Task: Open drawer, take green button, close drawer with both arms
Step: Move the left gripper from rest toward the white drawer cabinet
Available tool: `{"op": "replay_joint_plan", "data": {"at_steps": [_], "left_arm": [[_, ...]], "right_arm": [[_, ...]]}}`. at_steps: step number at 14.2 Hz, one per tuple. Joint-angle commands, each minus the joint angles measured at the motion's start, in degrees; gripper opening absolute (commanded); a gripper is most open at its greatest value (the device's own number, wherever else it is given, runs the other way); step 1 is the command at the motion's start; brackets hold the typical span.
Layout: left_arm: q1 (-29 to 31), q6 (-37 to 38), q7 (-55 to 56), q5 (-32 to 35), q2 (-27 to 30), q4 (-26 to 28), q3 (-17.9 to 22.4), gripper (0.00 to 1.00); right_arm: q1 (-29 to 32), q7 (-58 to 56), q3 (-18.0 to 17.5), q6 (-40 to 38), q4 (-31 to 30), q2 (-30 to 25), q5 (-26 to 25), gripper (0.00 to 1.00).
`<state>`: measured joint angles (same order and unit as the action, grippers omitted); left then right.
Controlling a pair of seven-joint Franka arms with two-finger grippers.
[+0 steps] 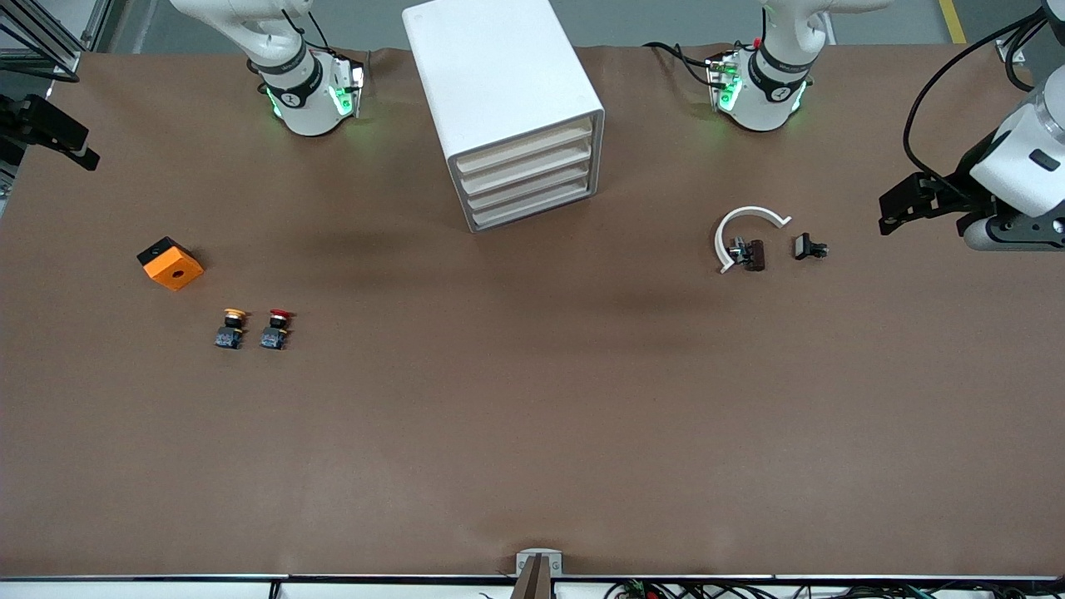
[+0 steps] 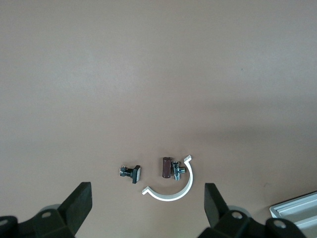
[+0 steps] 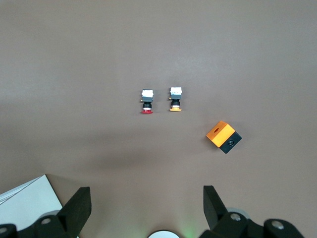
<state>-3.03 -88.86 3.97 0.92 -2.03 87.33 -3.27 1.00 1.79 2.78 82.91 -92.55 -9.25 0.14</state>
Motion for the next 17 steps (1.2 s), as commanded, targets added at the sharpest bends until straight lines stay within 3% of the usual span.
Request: {"op": "replay_joint_plan", "data": {"at_steps": [1,10,17], "left_arm": [[0.13,0.09,-1.07,1.19,-0.43,-1.20,-0.33,1.00],[0.48,0.26,-0.45,0.22,-3.15,-0.59,-0.33,1.00],[-1.98,-3.42,0.25,-0.22,-14.84,-0.76,-0.94,1.00]], "right_arm": [[0.23,1.11,-0.23,0.14,-1.14,-1.29,0.66,1.00],[0.23,1.11,-0.23,0.14,-1.05,-1.29,0.57,1.00],[0.32,1.02,-0.23,0.06,-1.05,-1.29,0.57,1.00]]}}
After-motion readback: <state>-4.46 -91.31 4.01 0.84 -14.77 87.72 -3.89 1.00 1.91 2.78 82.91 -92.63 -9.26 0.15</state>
